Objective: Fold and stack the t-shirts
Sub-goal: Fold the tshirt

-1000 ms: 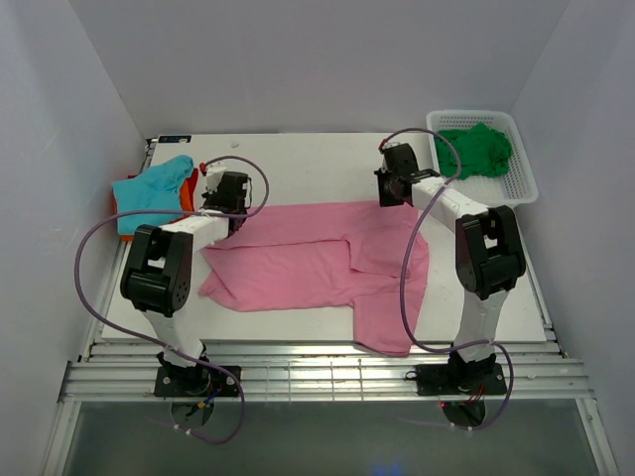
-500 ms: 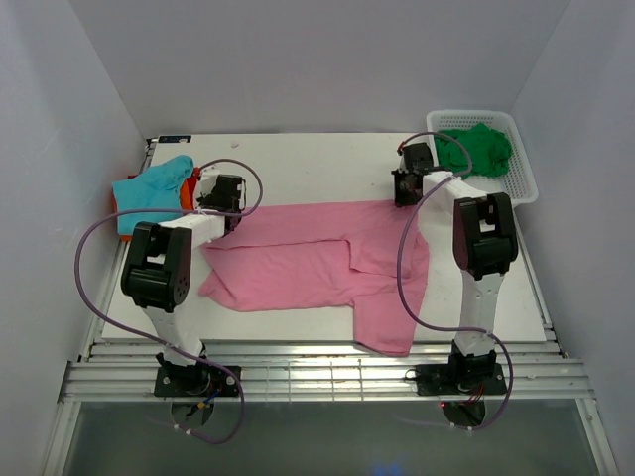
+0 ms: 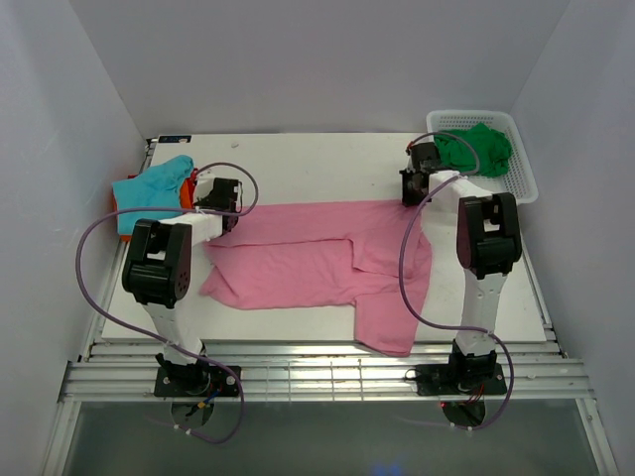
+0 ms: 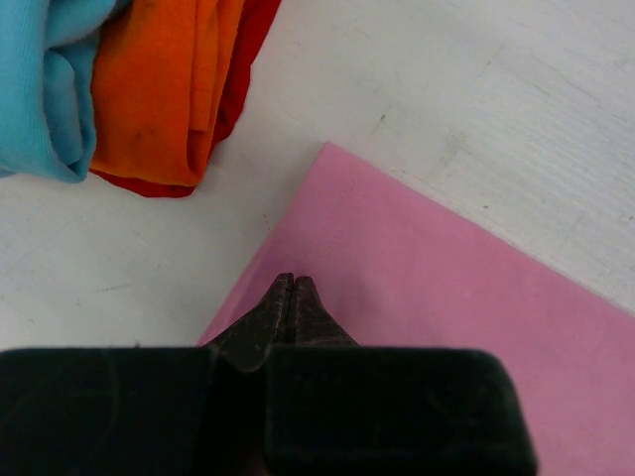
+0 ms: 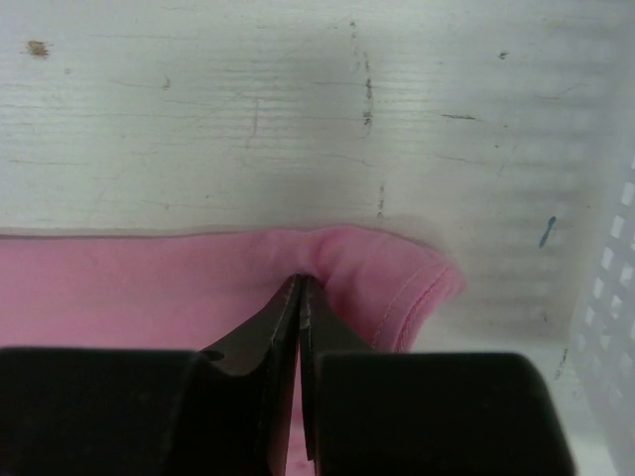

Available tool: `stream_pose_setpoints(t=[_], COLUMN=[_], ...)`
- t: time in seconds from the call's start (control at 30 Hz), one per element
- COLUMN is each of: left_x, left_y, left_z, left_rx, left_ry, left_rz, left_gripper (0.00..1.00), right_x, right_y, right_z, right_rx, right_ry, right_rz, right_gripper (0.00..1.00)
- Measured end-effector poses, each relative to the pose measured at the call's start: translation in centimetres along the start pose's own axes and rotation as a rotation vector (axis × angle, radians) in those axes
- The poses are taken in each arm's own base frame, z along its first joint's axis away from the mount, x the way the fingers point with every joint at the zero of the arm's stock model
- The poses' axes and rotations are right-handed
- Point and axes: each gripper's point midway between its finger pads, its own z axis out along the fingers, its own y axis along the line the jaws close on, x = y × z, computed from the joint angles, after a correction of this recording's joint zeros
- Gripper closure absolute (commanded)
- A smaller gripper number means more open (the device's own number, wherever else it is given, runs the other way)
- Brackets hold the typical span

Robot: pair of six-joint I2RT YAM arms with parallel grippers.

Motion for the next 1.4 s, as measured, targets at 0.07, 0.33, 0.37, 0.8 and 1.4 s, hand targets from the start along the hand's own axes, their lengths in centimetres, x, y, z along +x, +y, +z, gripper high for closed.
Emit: stream_pose_setpoints(t=[0.07,0.33,0.37,0.8,1.4], left_x=[0.2,0.0,0.0,0.0,-2.2], left_y=[0.2,0.8,0.8,0.1,-2.7], left_z=[0.2,0.5,0.5,0.5,-2.8], left_rx=[-0.007,-0.017,-0.018,0.016,0.180], left_ry=[0.007,0.008,0.008,0.015,-0.048], left_rz=[0.001,-0.007,-0.007,-0.026,-0.119], left_gripper=[1.00,1.00,1.00,1.00,1.00], right_x=[0.0,-0.1,-0.2,-1.6,-0.7], right_y=[-0.7,-2.9,-3.0,-3.1,-3.4], right_z=[0.0,0.0,0.0,-2.4,-2.2], right_rx=[0.012,0.040,0.042,0.041,0.054], right_ry=[0.002,0.001,0.001,-0.037,-0.013], right_rz=[0.008,0.042,0.044,0.044,0.044], right_gripper=[0.92,0.92,0.92,0.92,0.92])
